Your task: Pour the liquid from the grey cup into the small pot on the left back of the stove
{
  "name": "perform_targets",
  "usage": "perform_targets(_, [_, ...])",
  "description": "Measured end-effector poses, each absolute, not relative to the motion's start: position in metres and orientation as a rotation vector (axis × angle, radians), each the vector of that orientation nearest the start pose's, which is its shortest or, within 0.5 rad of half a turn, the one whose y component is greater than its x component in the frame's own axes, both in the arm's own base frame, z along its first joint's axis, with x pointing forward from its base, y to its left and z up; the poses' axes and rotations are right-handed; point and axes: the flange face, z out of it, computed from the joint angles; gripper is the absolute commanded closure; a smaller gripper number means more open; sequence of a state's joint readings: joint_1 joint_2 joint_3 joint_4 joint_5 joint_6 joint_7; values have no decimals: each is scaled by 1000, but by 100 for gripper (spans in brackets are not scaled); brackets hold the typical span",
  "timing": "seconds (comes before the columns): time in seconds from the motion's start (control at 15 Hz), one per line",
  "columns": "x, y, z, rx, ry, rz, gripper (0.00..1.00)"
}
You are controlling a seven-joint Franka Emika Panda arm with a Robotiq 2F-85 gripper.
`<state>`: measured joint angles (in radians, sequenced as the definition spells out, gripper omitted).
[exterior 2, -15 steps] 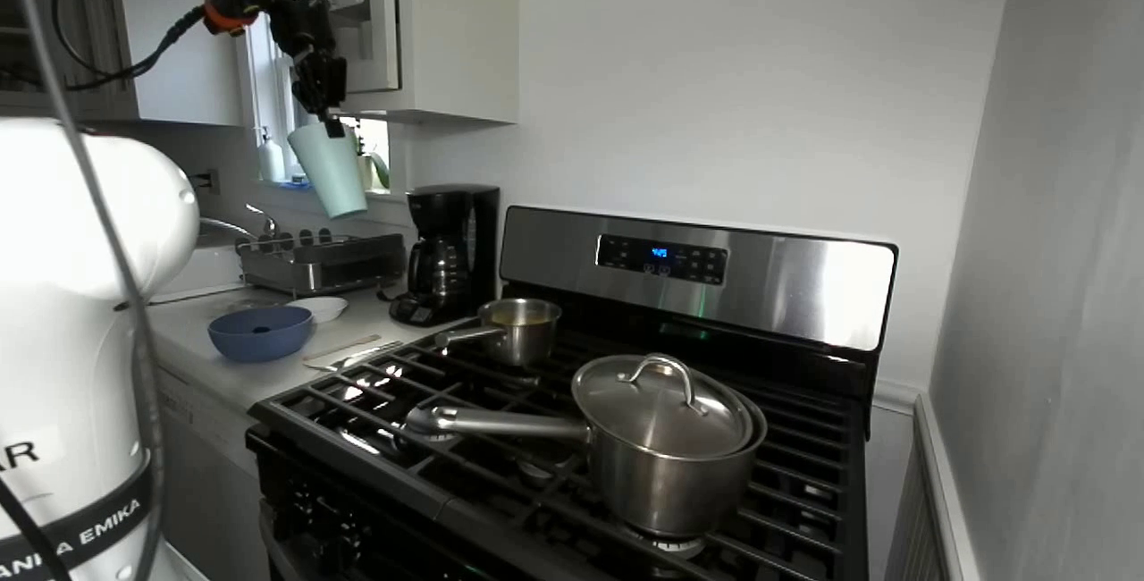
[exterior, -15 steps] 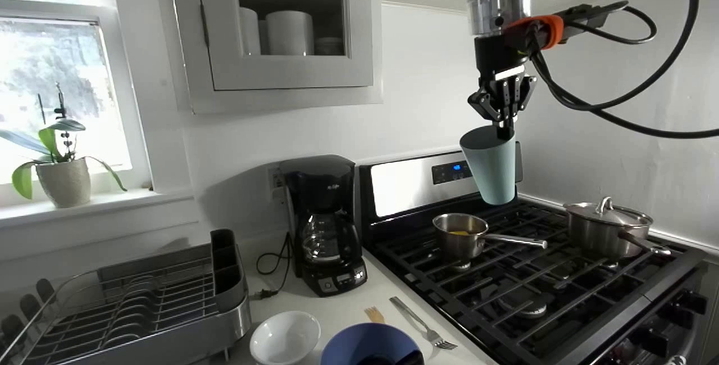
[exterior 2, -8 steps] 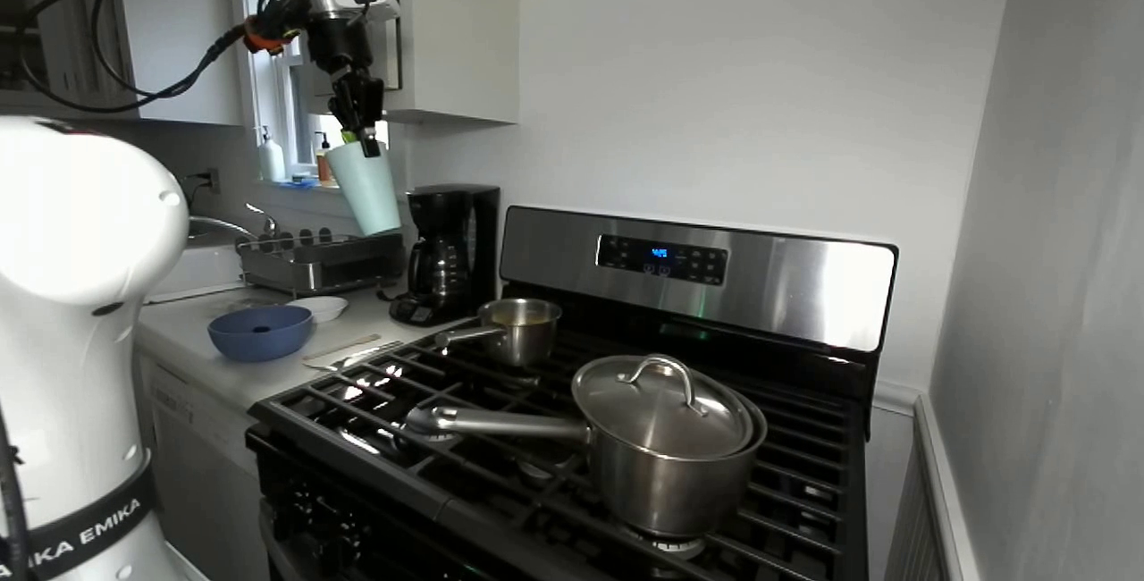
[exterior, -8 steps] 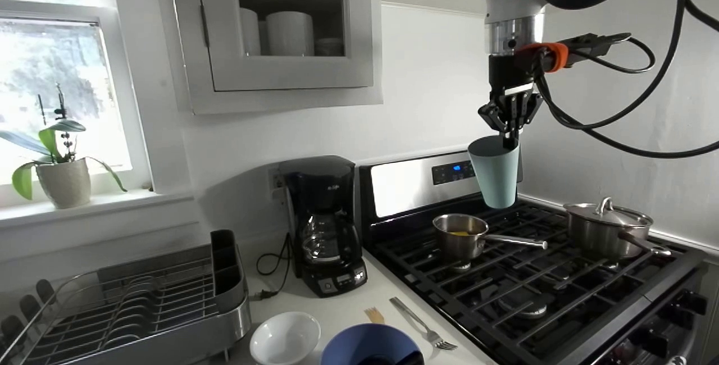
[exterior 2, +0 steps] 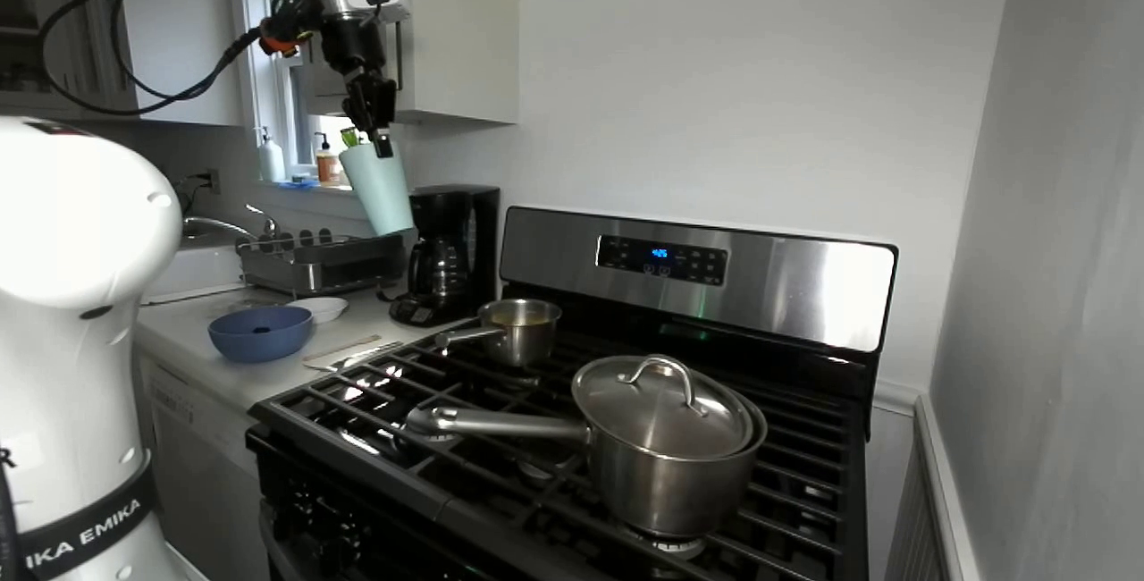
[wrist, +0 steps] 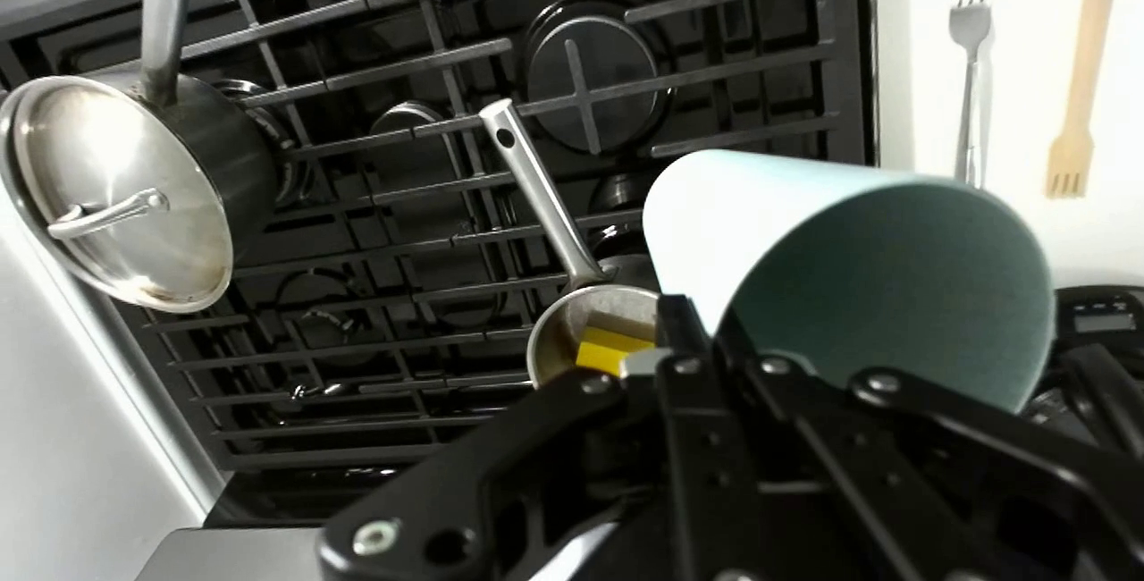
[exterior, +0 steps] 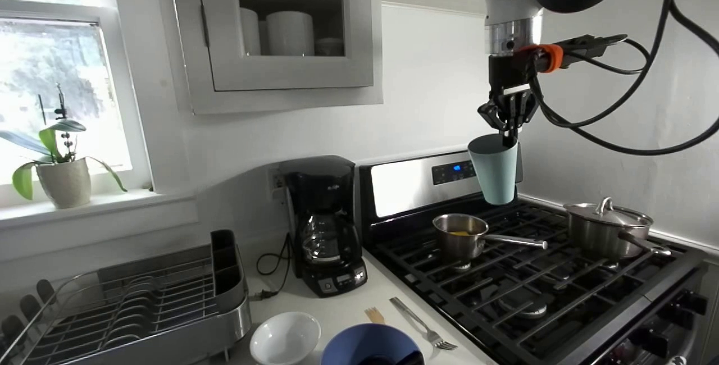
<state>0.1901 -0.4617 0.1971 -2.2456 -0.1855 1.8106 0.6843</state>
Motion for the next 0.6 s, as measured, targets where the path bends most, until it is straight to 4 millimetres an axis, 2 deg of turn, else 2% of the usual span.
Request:
perform_targets(0.33, [427, 97, 557, -3288, 535, -305, 99])
perform_targets(0.6, [452, 60, 551, -3305, 524, -292, 99])
